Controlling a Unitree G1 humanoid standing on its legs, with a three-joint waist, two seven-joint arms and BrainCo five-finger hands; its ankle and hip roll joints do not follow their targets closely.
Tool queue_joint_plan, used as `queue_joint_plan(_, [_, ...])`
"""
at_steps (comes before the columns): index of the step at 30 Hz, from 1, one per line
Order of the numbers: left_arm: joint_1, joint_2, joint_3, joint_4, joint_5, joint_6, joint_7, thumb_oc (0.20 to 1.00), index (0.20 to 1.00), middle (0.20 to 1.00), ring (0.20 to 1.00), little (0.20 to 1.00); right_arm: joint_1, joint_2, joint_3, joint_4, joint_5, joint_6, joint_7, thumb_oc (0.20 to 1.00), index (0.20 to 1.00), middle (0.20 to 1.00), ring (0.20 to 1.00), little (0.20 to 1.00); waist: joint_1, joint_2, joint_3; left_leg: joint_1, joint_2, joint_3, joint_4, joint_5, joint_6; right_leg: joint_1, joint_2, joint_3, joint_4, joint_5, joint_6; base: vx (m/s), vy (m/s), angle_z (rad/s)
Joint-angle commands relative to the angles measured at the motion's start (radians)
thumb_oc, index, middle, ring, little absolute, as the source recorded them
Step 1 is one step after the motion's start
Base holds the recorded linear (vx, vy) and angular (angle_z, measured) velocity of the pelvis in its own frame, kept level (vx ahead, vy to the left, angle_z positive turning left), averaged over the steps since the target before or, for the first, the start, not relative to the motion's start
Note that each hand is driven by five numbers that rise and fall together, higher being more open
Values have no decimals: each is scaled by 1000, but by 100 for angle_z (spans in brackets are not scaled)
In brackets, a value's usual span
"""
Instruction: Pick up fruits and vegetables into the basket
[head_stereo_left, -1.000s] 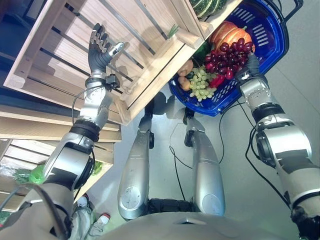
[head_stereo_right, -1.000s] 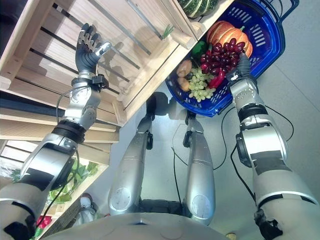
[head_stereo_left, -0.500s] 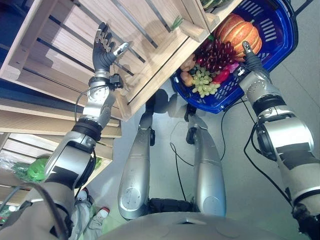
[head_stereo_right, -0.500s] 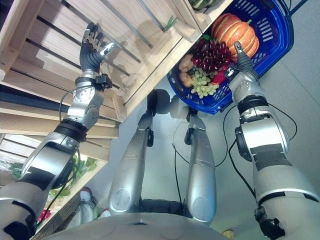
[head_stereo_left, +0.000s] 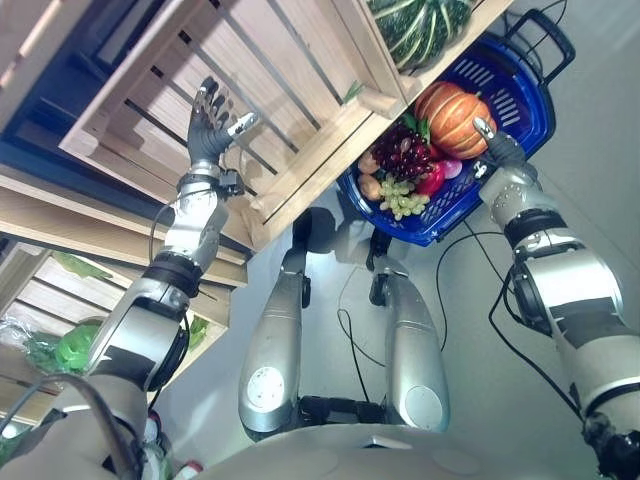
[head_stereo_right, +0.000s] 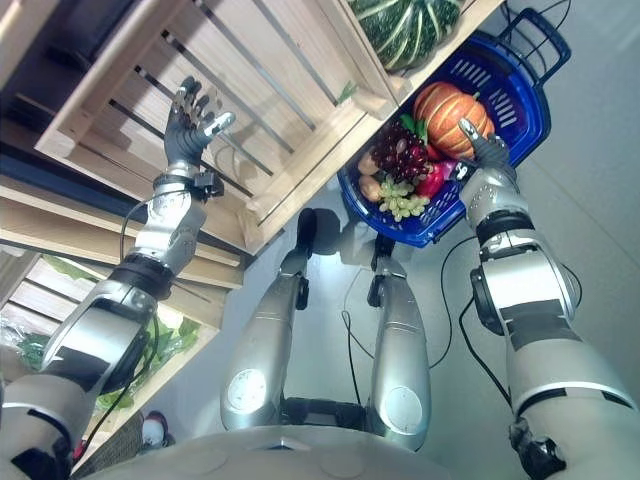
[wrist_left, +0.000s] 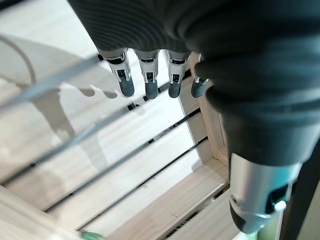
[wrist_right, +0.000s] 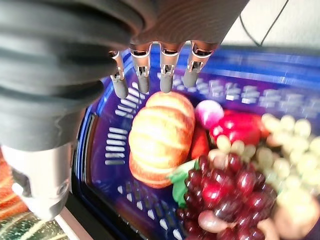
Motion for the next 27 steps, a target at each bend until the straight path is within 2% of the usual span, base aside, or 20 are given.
queue_joint_plan(1, [80, -1, 56, 17, 63, -5, -33, 1000, 1000, 1000, 1000, 1000, 131, -51, -12, -58, -68, -74, 17, 1000, 1000, 1000, 1000, 1000, -9, 17, -64, 105, -68, 3, 13, -117, 25, 151, 16, 6, -117, 20, 90, 32, -15, -6])
queue_joint_plan(3, [130, -3, 59, 29, 83, 0, -51, 1000, 1000, 1000, 1000, 1000, 192, -43, -20, -71, -98, -94, 22, 1000, 1000, 1000, 1000, 1000, -9, 12, -92, 139, -64, 3, -14, -116, 23, 192, 11, 3, -151, 27, 91, 40, -17, -3])
queue_joint_plan(5, [228, -7, 71, 55, 114, 16, -90, 1000, 1000, 1000, 1000, 1000, 308, -28, -28, -95, -144, -125, 30, 1000, 1000, 1000, 1000, 1000, -10, 2, -157, 205, -55, 7, -68, -110, 21, 273, 6, 5, -216, 41, 95, 53, -10, 3])
queue_joint_plan(6, [231, -7, 71, 54, 114, 16, -90, 1000, 1000, 1000, 1000, 1000, 311, -27, -29, -96, -145, -125, 29, 1000, 1000, 1000, 1000, 1000, -10, 2, -157, 209, -55, 7, -71, -110, 21, 276, 6, 5, -219, 42, 95, 98, -8, -2])
queue_joint_plan(7, [288, -15, 90, 82, 149, 22, -112, 1000, 1000, 1000, 1000, 1000, 385, -17, -41, -109, -189, -139, 34, 1000, 1000, 1000, 1000, 1000, -13, -4, -204, 252, -50, 11, -102, -108, 19, 330, 6, 11, -260, 48, 98, 108, -8, -2])
queue_joint_plan(9, [332, -22, 106, 103, 180, 30, -139, 1000, 1000, 1000, 1000, 1000, 453, -6, -50, -125, -227, -150, 39, 1000, 1000, 1000, 1000, 1000, -15, -10, -243, 285, -45, 17, -122, -108, 18, 367, 7, 13, -286, 52, 102, 106, -11, -1])
queue_joint_plan(10, [332, -22, 106, 103, 180, 30, -139, 1000, 1000, 1000, 1000, 1000, 453, -6, -50, -125, -227, -150, 39, 1000, 1000, 1000, 1000, 1000, -15, -10, -243, 285, -45, 17, -122, -108, 18, 367, 7, 13, -286, 52, 102, 167, 5, 8])
queue_joint_plan(11, [412, -36, 126, 139, 253, 51, -178, 1000, 1000, 1000, 1000, 1000, 576, 9, -63, -146, -324, -165, 44, 1000, 1000, 1000, 1000, 1000, -18, -13, -312, 332, -40, 23, -139, -114, 19, 416, 8, 21, -312, 54, 104, 178, 14, 11])
queue_joint_plan(14, [493, -57, 142, 203, 345, 71, -229, 1000, 1000, 1000, 1000, 1000, 694, 33, -88, -135, -367, -164, 74, 1000, 1000, 1000, 1000, 1000, -18, -16, -387, 382, -32, 29, -159, -122, 19, 463, 10, 23, -336, 54, 109, 181, 8, 12])
queue_joint_plan(15, [498, -59, 142, 209, 352, 70, -230, 1000, 1000, 1000, 1000, 1000, 701, 36, -89, -133, -372, -166, 74, 1000, 1000, 1000, 1000, 1000, -18, -16, -392, 387, -32, 29, -161, -122, 19, 467, 11, 23, -339, 54, 109, 170, 6, 8])
queue_joint_plan(17, [542, -70, 146, 280, 402, 95, -275, 1000, 1000, 1000, 1000, 1000, 761, 68, -92, -106, -406, -139, 93, 1000, 1000, 1000, 1000, 1000, -25, -18, -439, 422, -22, 39, -181, -126, 17, 498, 13, 27, -359, 54, 114, 129, 13, 3])
queue_joint_plan(21, [586, -87, 137, 398, 468, 93, -325, 1000, 1000, 1000, 1000, 1000, 830, 125, -91, -54, -455, -110, 110, 1000, 1000, 1000, 1000, 1000, -34, -20, -477, 454, -12, 46, -193, -140, 12, 531, 13, 28, -372, 43, 117, 68, 7, 3])
queue_joint_plan(27, [623, -122, 146, 497, 479, 95, -362, 1000, 1000, 1000, 1000, 1000, 892, 173, -99, 35, -492, -40, 186, 1000, 1000, 1000, 1000, 1000, -52, -17, -492, 483, -1, 62, -192, -160, 12, 554, 13, 36, -369, 22, 113, 20, 12, -8])
